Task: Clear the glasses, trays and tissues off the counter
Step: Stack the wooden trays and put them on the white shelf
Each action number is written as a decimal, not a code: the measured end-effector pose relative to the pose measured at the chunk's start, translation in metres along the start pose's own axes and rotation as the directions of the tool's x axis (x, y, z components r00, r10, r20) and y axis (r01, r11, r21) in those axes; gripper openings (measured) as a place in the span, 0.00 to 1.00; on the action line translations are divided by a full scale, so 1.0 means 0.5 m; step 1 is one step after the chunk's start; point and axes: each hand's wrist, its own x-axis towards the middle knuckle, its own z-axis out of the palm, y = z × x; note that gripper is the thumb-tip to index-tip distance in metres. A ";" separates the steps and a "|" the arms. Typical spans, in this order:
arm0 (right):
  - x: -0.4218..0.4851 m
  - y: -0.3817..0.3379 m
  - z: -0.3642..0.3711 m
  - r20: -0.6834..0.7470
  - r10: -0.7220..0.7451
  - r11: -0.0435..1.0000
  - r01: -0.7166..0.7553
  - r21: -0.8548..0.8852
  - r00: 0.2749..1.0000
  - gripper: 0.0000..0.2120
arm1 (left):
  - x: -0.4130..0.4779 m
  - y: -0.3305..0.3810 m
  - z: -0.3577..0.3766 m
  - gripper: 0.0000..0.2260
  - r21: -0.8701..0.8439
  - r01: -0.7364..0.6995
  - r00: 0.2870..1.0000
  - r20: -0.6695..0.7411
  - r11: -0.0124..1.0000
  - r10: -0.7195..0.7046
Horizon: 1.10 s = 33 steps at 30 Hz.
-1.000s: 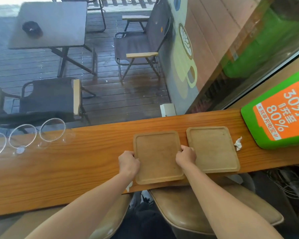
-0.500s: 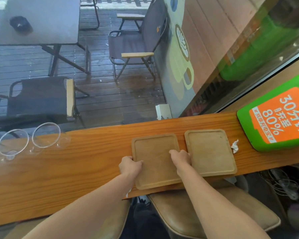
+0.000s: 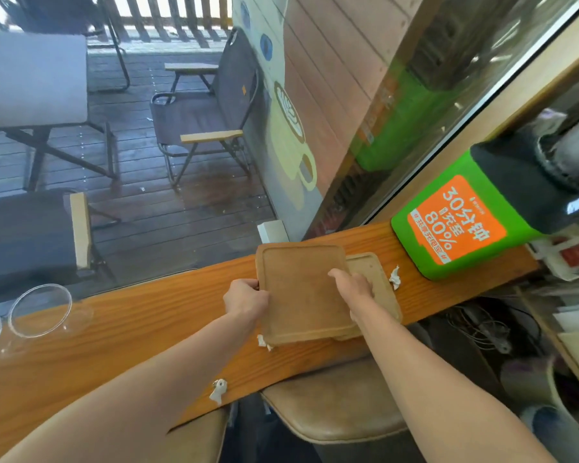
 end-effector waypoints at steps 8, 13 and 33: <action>0.135 0.040 -0.168 -0.028 0.009 0.997 -0.007 0.080 1.000 0.35 | -0.014 0.076 0.185 0.08 -0.019 -0.030 0.998 0.053 0.999 0.031; 0.244 0.079 -0.209 0.068 -0.005 1.000 0.005 0.009 0.998 0.37 | -0.015 0.063 0.303 0.13 -0.007 0.066 0.998 0.006 0.998 -0.066; 0.366 0.113 -0.189 0.271 -0.020 0.992 0.052 -0.112 0.962 0.35 | 0.001 0.030 0.398 0.19 0.000 0.150 0.974 -0.171 0.989 -0.148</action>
